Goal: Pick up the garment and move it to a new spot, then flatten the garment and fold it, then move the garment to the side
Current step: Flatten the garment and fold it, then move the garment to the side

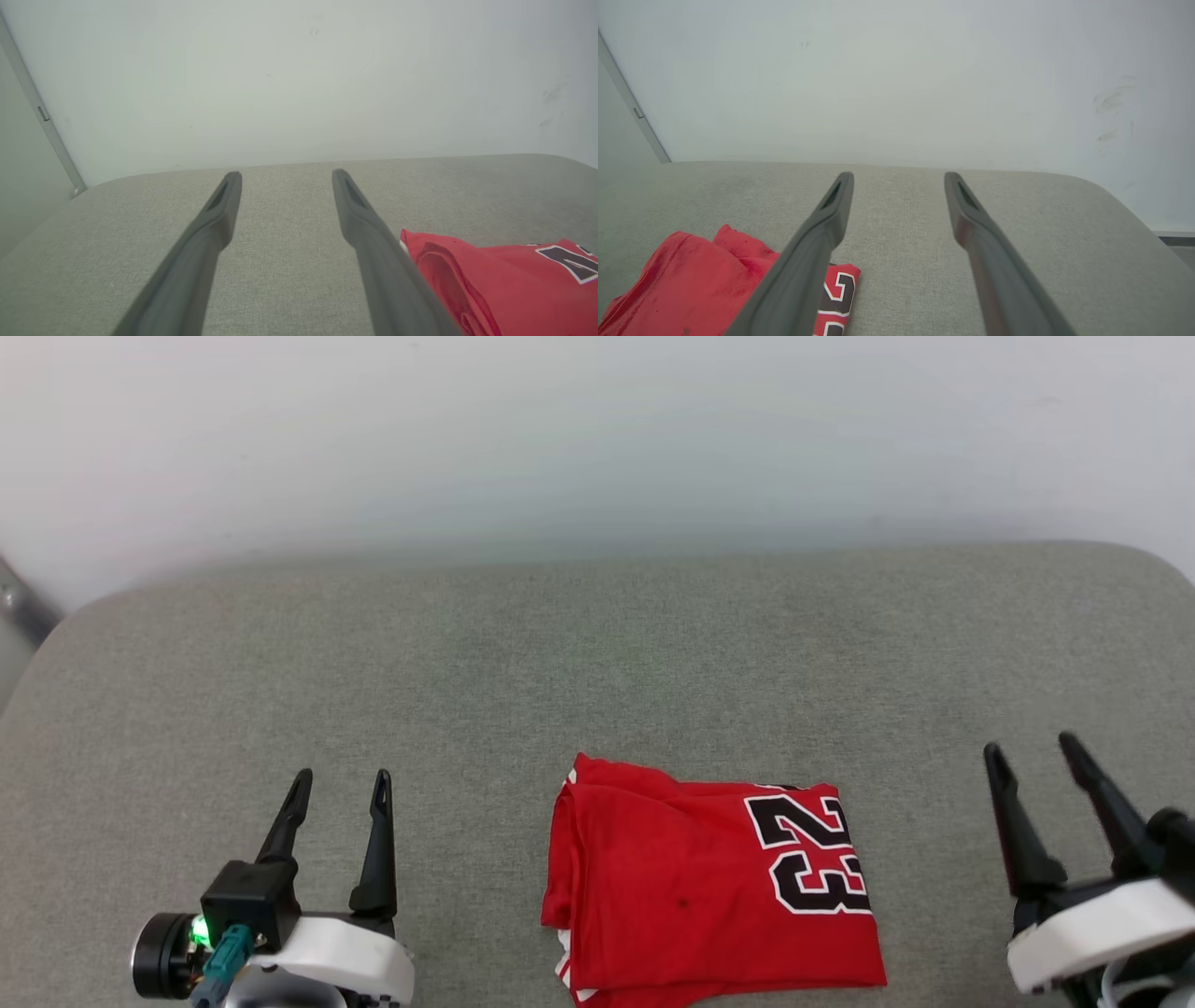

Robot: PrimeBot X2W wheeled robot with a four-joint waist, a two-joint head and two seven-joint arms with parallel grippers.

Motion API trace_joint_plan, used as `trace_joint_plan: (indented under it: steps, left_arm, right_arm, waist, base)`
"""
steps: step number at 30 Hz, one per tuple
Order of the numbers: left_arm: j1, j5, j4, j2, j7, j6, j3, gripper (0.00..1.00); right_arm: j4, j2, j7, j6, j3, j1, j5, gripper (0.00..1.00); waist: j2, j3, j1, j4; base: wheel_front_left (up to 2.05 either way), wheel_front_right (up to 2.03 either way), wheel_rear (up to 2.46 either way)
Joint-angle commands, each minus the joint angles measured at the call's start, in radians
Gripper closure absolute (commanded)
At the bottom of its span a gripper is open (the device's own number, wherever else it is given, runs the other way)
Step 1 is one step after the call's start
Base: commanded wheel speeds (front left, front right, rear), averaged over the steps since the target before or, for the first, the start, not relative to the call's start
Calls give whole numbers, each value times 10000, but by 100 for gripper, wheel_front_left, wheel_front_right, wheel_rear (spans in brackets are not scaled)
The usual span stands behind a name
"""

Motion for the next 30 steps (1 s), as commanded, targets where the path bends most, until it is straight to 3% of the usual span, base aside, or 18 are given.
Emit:
trace_joint_plan:
  steps: [1, 8, 23, 30]
  left_arm:
    - [142, 13, 12, 47, -56, 14, 2, 0]
    - [366, -48, 105, 159, -12, 49, -22, 0]
    - [385, -127, 64, 211, 26, 160, -18, 0]
    - [104, -104, 22, 120, -12, 130, 63, 0]
  right_arm:
    - [-174, 108, 54, -4, -7, 258, -69, 0]
    - [-1023, 646, 359, -4, -157, 1076, -343, 0]
    - [-1761, 980, 729, -4, -407, 1256, -544, 0]
    - [-903, 780, 2473, -4, -2468, 1095, 778, 0]
  waist:
    - [0, -80, 0, -36]
    - [0, -271, 0, -146]
    - [0, -212, 0, -192]
    - [0, 60, 0, -4]
  base:
    - [0, 0, 0]
    - [0, 0, 0]
    - [0, 0, 0]
    - [0, 0, 0]
